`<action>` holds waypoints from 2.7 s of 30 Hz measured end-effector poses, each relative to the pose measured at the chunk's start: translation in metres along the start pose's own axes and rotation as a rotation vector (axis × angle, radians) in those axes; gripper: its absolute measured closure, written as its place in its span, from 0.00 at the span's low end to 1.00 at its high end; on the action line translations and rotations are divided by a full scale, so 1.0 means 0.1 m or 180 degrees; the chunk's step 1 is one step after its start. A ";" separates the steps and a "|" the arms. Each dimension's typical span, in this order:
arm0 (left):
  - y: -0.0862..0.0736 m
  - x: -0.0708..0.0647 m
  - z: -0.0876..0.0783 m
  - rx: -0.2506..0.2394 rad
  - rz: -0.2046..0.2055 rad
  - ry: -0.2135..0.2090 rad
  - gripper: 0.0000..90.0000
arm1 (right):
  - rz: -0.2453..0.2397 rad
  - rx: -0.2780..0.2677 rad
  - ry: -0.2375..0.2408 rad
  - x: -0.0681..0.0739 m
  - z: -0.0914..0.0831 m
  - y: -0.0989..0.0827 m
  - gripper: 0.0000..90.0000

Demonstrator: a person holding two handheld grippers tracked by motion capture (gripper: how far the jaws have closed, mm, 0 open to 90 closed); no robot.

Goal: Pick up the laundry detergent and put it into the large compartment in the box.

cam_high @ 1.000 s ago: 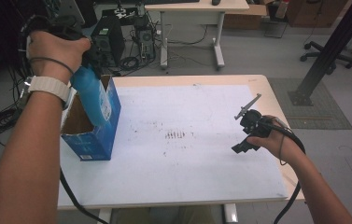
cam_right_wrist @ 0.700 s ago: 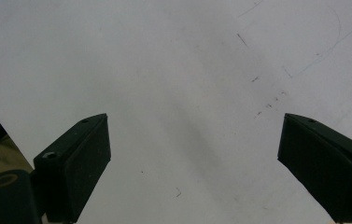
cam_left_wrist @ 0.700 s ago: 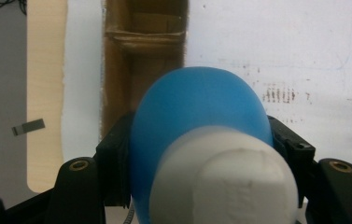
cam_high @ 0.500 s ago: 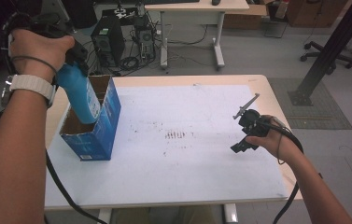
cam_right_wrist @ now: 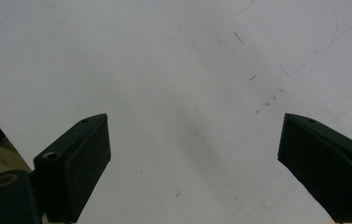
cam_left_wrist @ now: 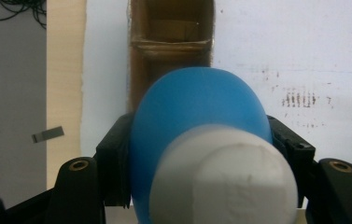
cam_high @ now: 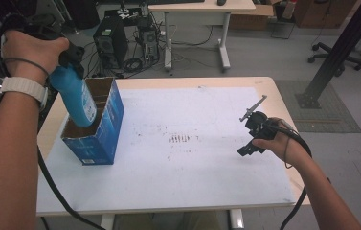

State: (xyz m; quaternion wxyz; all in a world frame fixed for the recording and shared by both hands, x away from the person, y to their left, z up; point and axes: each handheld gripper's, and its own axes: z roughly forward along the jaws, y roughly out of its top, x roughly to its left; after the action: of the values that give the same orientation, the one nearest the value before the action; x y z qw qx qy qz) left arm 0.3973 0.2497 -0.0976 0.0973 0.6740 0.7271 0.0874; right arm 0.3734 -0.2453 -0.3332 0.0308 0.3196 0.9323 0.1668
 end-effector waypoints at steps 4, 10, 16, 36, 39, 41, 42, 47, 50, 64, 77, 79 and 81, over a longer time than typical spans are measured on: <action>0.01 0.06 0.05 -0.0009 -0.0004 0.0028 0.42 | 0.0025 0.0008 0.0000 0.00 0.01 -0.01 0.11; 0.00 0.14 0.16 -0.0007 -0.0008 0.0020 0.42 | 0.0029 0.0018 -0.0001 0.00 0.02 0.00 0.11; 0.00 0.18 0.27 0.0013 0.0007 0.0031 0.42 | 0.0049 0.0023 0.0014 0.00 0.04 0.00 0.11; -0.03 0.22 0.73 0.0098 0.0124 0.0002 0.42 | 0.0077 0.0053 0.0014 0.00 0.08 -0.01 0.11; -0.04 0.23 0.80 0.0074 0.0143 0.0004 0.42 | 0.0079 0.0057 0.0007 0.00 0.08 -0.02 0.11; -0.04 0.23 0.84 0.0105 0.0153 0.0013 0.42 | 0.0083 0.0050 0.0004 0.00 0.08 -0.02 0.11; -0.05 0.23 0.86 0.0093 0.0158 0.0020 0.42 | 0.0083 0.0051 0.0003 0.00 0.08 -0.02 0.11; -0.06 0.22 0.95 0.0116 0.0205 0.0068 0.42 | 0.0091 0.0053 0.0007 0.00 0.08 -0.03 0.11; -0.07 0.21 1.01 0.0136 0.0213 0.0061 0.42 | 0.0101 0.0064 0.0005 0.01 0.08 -0.03 0.11; -0.11 0.16 1.28 0.0225 0.0262 0.0025 0.42 | 0.0109 0.0081 0.0008 0.01 0.11 -0.05 0.11; -0.15 0.16 1.52 0.0287 0.0222 0.0030 0.42 | 0.0111 0.0103 0.0026 0.01 0.15 -0.05 0.11; -0.15 0.17 1.55 0.0292 0.0219 0.0036 0.42 | 0.0111 0.0103 0.0027 0.00 0.15 -0.05 0.11; -0.16 0.17 1.58 0.0300 0.0223 0.0033 0.42 | 0.0113 0.0105 0.0027 0.00 0.16 -0.06 0.11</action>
State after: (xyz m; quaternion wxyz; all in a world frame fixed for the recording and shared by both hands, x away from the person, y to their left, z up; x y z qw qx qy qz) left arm 0.4217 0.2651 -0.2552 0.0586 0.7024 0.7069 0.0599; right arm 0.3726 -0.2446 -0.3500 0.0187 0.3358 0.9292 0.1533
